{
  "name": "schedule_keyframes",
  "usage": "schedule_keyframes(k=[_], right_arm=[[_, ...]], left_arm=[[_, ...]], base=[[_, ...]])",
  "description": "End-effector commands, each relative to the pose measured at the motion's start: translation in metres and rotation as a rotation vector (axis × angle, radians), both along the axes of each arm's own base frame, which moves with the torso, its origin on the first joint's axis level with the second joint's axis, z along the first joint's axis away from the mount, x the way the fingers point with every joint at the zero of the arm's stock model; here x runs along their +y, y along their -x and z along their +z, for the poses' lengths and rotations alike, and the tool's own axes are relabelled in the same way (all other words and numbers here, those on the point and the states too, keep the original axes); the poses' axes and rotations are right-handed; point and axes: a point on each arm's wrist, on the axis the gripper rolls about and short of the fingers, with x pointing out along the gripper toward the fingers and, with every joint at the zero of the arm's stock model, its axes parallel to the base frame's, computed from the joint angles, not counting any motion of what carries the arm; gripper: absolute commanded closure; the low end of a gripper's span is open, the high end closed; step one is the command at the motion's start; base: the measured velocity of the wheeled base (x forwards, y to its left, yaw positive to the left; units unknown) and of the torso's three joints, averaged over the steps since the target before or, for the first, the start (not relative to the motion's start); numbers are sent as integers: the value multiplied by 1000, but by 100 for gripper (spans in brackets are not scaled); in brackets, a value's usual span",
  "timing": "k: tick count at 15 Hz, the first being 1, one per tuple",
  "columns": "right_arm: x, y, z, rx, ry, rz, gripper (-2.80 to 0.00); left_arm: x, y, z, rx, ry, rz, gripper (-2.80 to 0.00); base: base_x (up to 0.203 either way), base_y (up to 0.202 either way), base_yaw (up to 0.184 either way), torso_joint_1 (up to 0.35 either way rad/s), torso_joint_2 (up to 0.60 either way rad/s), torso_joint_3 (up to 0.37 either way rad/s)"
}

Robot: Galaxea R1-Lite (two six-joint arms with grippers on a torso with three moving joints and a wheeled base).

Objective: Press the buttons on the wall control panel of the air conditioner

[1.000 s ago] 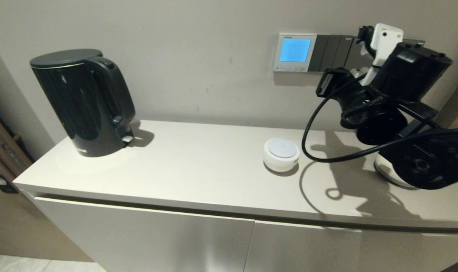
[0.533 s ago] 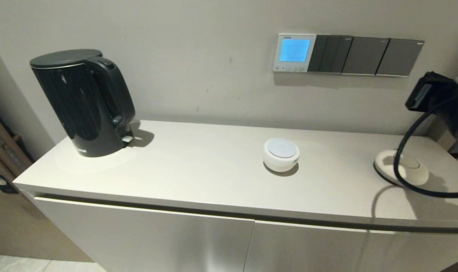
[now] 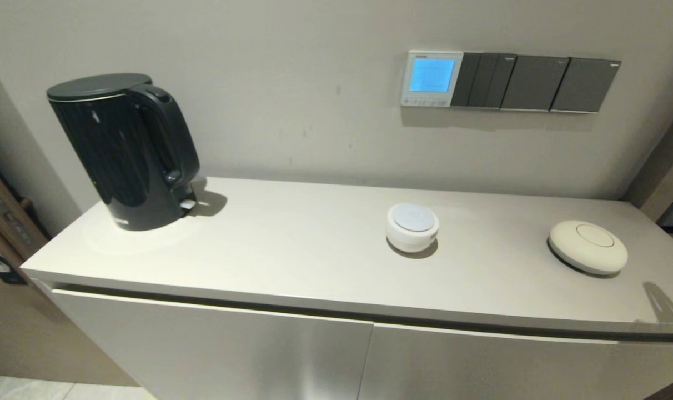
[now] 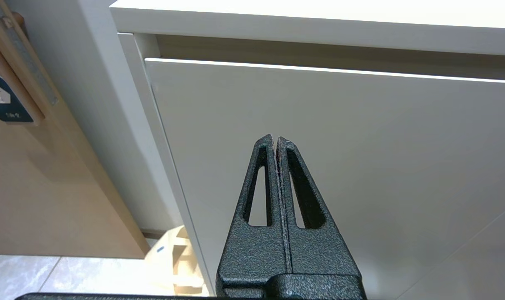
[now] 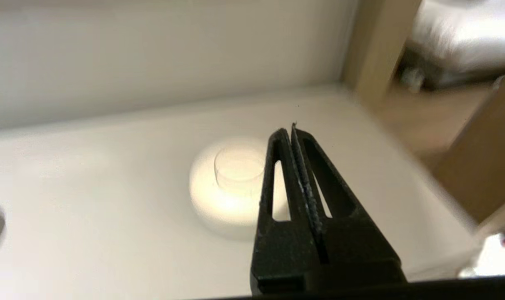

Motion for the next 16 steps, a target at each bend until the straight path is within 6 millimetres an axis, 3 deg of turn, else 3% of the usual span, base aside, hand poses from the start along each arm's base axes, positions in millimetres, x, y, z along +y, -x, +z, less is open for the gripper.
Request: schedule_keyframes(k=[1, 7, 12, 16], right_arm=[[-3, 11, -22, 21, -80, 11, 0], [-19, 28, -55, 76, -132, 1, 0], [-18, 59, -100, 135, -157, 24, 0], [-16, 87, -113, 100, -160, 73, 0]], left_arm=[[0, 0, 0, -1, 0, 0, 0], [0, 0, 0, -1, 0, 0, 0], [0, 0, 0, 0, 0, 0, 0], [0, 0, 0, 1, 0, 1, 0]], base=[[0, 0, 0, 0, 0, 0], [0, 0, 0, 0, 0, 0], [0, 0, 0, 0, 0, 0], [0, 0, 0, 0, 0, 0]])
